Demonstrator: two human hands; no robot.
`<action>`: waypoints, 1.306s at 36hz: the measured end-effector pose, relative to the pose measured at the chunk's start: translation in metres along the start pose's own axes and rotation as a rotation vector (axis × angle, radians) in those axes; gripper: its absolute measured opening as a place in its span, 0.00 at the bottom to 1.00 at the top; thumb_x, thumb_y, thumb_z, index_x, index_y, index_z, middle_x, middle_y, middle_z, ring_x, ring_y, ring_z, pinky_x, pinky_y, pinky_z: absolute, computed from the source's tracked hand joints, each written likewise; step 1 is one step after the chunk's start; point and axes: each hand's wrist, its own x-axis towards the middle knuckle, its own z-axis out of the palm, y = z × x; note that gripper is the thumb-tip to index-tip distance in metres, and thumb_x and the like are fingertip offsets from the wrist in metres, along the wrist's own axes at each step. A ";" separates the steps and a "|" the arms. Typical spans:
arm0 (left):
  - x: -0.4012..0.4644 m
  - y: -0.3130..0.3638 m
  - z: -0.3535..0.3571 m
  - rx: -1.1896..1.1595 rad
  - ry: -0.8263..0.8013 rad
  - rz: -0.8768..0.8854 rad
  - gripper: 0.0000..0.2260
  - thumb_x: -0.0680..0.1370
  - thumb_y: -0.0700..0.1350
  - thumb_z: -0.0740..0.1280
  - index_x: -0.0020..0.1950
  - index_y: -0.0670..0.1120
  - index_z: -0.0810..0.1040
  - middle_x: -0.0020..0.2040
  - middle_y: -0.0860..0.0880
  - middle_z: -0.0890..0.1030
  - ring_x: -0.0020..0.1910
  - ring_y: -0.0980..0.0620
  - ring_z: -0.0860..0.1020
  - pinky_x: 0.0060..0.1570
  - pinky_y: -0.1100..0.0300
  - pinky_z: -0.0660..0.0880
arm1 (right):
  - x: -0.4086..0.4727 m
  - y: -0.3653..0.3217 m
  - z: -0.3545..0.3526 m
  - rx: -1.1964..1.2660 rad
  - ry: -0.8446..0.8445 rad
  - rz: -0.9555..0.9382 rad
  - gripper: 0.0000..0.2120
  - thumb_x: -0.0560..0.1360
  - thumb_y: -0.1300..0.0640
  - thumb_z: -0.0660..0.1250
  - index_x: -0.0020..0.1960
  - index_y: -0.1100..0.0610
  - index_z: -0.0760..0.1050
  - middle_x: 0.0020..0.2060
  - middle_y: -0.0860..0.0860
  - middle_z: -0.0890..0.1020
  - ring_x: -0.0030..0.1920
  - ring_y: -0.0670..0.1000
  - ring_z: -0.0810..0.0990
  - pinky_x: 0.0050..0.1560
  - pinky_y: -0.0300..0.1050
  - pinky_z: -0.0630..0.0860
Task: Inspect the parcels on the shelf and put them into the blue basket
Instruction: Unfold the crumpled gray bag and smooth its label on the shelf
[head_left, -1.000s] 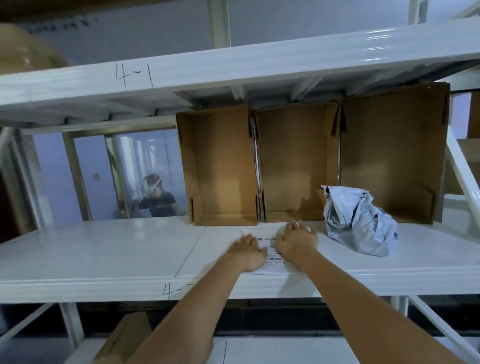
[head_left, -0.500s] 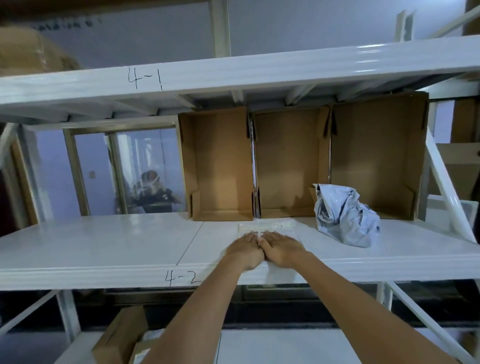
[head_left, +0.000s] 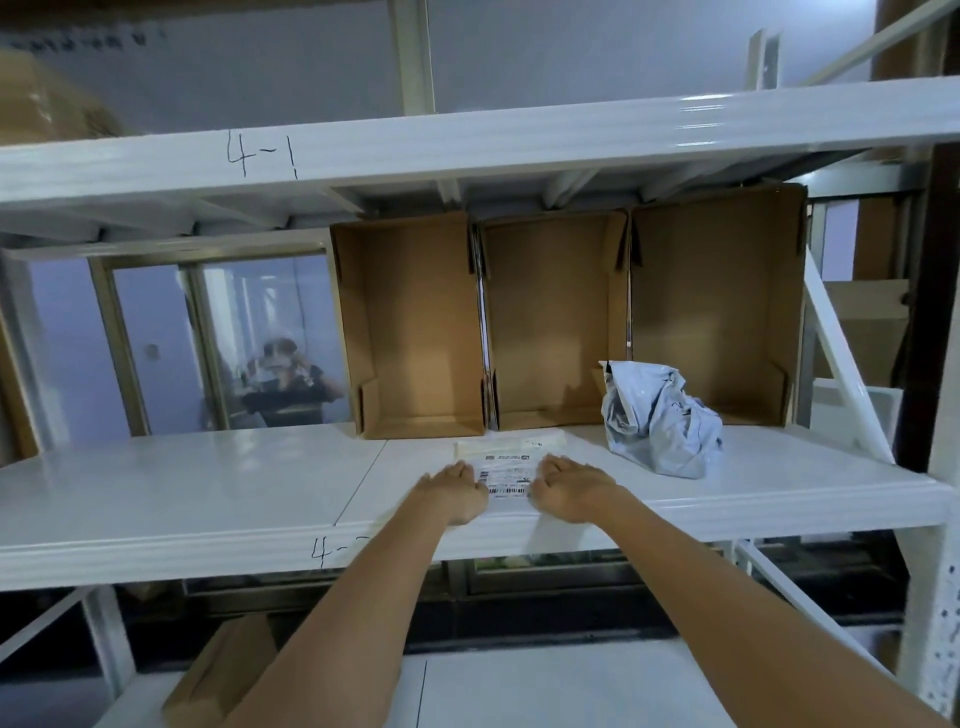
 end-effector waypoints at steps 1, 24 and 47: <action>0.000 0.003 -0.004 0.022 0.004 -0.014 0.26 0.83 0.51 0.45 0.79 0.43 0.49 0.79 0.45 0.51 0.77 0.47 0.53 0.76 0.50 0.51 | 0.001 -0.002 -0.002 -0.023 -0.008 0.012 0.30 0.81 0.43 0.43 0.78 0.58 0.53 0.78 0.54 0.57 0.77 0.54 0.55 0.75 0.57 0.52; 0.045 0.019 0.009 -0.098 0.057 0.109 0.26 0.82 0.53 0.53 0.79 0.51 0.53 0.79 0.50 0.53 0.77 0.50 0.56 0.75 0.51 0.56 | 0.034 -0.030 0.003 0.144 0.050 -0.090 0.27 0.83 0.44 0.36 0.80 0.52 0.51 0.78 0.50 0.58 0.78 0.49 0.54 0.77 0.48 0.51; 0.032 0.005 0.001 0.203 0.162 -0.115 0.24 0.84 0.49 0.42 0.79 0.42 0.51 0.79 0.46 0.52 0.78 0.46 0.47 0.76 0.49 0.47 | 0.025 -0.010 0.001 -0.020 0.251 0.142 0.27 0.82 0.44 0.44 0.66 0.58 0.72 0.63 0.56 0.76 0.62 0.53 0.73 0.61 0.51 0.69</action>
